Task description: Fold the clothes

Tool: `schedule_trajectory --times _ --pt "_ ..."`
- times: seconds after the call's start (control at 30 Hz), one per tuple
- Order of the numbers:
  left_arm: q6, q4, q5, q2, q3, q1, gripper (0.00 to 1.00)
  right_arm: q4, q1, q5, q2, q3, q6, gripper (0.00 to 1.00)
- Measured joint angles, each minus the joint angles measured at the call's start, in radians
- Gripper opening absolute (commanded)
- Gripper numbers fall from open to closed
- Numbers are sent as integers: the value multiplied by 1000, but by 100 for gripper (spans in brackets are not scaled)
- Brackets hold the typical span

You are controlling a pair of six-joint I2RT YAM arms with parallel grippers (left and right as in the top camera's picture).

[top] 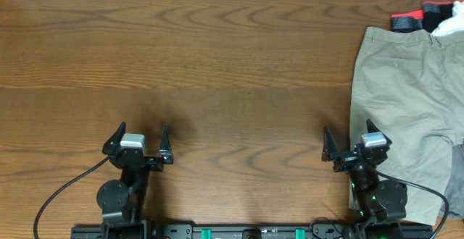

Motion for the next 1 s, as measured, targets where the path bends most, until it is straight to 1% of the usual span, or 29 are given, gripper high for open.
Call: schedule_trajectory --times 1.0 --pt "0 -1 0 15 0 0 98 0 0 0 0 0 0 99"
